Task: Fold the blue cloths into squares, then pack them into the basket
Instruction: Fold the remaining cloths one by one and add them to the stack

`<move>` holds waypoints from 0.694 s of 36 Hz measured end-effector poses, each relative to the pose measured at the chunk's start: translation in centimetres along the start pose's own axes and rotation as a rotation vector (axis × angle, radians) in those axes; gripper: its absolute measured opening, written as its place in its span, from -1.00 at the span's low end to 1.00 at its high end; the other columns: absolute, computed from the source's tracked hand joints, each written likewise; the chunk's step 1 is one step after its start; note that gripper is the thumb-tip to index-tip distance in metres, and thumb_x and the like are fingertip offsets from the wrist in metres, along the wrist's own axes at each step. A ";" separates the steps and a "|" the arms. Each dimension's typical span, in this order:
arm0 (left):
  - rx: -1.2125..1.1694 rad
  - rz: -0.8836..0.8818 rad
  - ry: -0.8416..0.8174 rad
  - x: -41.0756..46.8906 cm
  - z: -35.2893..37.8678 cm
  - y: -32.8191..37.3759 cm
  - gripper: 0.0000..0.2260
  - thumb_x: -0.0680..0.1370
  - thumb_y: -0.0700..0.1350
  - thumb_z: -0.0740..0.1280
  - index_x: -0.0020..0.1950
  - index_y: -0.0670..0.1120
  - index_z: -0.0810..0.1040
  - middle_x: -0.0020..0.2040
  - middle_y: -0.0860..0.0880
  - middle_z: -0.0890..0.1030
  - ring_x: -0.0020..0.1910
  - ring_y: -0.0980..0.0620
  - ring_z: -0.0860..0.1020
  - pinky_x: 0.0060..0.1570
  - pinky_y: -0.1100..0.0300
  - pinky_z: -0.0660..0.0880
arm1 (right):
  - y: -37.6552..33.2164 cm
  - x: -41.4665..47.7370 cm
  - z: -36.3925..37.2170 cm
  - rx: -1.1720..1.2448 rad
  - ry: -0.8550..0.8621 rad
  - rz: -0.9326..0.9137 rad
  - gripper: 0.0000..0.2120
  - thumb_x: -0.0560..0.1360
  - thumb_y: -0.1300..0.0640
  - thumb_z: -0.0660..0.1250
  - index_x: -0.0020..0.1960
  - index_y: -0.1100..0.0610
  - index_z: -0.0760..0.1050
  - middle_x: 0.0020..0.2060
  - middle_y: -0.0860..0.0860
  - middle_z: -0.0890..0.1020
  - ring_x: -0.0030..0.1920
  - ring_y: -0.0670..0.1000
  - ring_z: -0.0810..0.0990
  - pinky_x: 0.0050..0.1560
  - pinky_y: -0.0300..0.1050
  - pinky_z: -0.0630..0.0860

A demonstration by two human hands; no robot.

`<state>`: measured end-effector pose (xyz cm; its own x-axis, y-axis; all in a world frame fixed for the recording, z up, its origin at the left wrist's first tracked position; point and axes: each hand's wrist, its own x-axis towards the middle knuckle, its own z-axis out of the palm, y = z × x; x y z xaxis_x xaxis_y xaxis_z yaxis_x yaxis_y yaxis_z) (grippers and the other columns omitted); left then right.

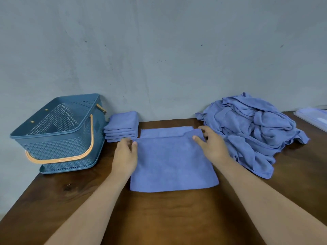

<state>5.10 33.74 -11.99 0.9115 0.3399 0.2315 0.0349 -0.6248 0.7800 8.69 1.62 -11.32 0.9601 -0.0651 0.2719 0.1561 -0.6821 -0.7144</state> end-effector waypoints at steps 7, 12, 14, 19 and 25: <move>0.535 0.512 -0.247 -1.7 3.7 1.0 -0.67 0.71 0.12 0.16 0.41 0.08 0.52 0.35 0.11 0.57 0.36 -0.02 0.50 0.37 -0.01 0.37 | -0.5 -1.2 4.1 -0.413 -0.123 -0.281 -0.54 0.65 -0.04 0.30 0.53 -0.07 0.39 0.44 -0.02 0.45 0.41 0.12 0.44 0.28 0.10 0.48; 0.616 0.423 -0.593 -1.9 5.5 -0.2 -0.41 0.70 0.35 0.00 0.71 0.20 0.10 0.72 0.15 0.05 0.70 0.06 -0.02 0.66 -0.10 -0.05 | 0.9 -2.8 5.9 -0.520 -0.490 -0.275 -0.41 0.72 -0.33 -0.05 0.70 -0.21 0.02 0.71 -0.12 -0.03 0.70 0.00 -0.10 0.67 0.11 -0.07; 0.628 0.412 -0.626 -2.4 5.3 -0.6 -0.38 0.69 0.39 -0.05 0.72 0.24 -0.06 0.72 0.19 -0.12 0.70 0.10 -0.19 0.67 -0.08 -0.19 | 1.1 -3.4 5.8 -0.535 -0.530 -0.249 -0.35 0.69 -0.39 -0.12 0.71 -0.23 -0.13 0.70 -0.14 -0.19 0.69 -0.03 -0.26 0.67 0.13 -0.20; 0.671 0.423 -0.625 -4.8 4.6 -0.9 -0.34 0.66 0.44 -0.11 0.70 0.27 -0.21 0.69 0.22 -0.26 0.67 0.13 -0.32 0.65 -0.07 -0.28 | 1.0 -5.5 4.8 -0.558 -0.557 -0.249 -0.30 0.64 -0.47 -0.17 0.69 -0.27 -0.26 0.68 -0.14 -0.31 0.66 -0.05 -0.37 0.67 0.14 -0.26; 0.659 0.442 -0.597 -9.0 3.4 -0.9 -0.34 0.65 0.46 -0.13 0.69 0.29 -0.26 0.68 0.24 -0.32 0.65 0.15 -0.37 0.66 -0.08 -0.28 | 0.8 -9.6 3.2 -0.557 -0.534 -0.275 -0.30 0.64 -0.47 -0.19 0.68 -0.27 -0.29 0.67 -0.15 -0.34 0.64 -0.08 -0.42 0.67 0.13 -0.26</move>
<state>-1.69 28.84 -16.75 0.9481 -0.3144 -0.0478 -0.3021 -0.9374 0.1735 0.33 4.04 -16.53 0.9074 0.4168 -0.0539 0.3987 -0.8942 -0.2038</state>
